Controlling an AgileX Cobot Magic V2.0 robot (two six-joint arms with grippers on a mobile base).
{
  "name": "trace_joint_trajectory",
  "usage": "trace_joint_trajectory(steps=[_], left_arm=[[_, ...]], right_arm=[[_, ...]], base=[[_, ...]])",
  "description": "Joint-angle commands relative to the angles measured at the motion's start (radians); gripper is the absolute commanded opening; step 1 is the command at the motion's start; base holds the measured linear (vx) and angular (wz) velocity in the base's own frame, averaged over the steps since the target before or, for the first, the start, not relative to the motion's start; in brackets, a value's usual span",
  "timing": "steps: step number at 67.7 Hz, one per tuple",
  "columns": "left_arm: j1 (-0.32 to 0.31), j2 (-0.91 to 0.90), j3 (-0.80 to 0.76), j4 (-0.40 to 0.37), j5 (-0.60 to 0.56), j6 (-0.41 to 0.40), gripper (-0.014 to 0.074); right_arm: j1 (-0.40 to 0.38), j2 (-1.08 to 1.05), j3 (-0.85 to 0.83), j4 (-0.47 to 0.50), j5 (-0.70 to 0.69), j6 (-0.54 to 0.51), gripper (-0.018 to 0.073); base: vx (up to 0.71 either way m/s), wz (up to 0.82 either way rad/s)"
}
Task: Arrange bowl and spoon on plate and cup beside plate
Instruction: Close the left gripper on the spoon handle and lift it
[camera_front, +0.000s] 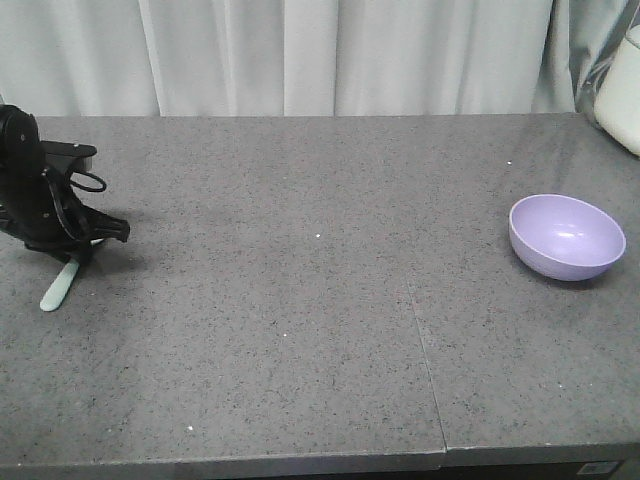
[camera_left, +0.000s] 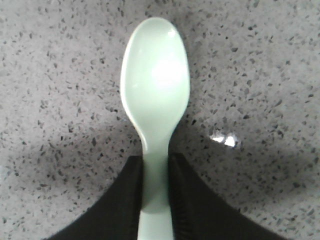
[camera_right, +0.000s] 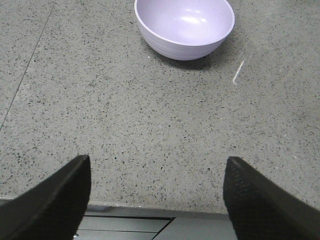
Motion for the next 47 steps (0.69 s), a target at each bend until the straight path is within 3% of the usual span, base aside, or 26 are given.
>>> trace_joint_trajectory(steps=[1,9,16,26,47], left_arm=[[-0.003,-0.099,-0.028,0.006,-0.001,-0.009,0.0018],[-0.005,-0.172,-0.019,-0.045,0.011,-0.009,0.0020],[-0.011,-0.273,0.026,-0.109,-0.013,0.048,0.0020],[-0.039,-0.434,0.136,-0.130,-0.076,0.118,0.0020],[-0.055,-0.772,0.414,-0.165,-0.162,0.149,0.0020]], right_arm=[[-0.005,0.009,-0.033,-0.010,-0.056,-0.006,0.0537],[-0.005,0.009,-0.033,-0.010,-0.056,-0.006,0.0537],[-0.005,0.009,-0.033,-0.010,-0.056,-0.006,0.0537],[-0.005,0.009,-0.033,-0.010,-0.056,-0.006,0.0537],[-0.005,0.009,-0.033,-0.010,-0.056,-0.006,0.0537]], base=[[0.00,0.00],[0.00,0.00],[0.00,0.00],[0.00,0.00],[0.00,0.00]])
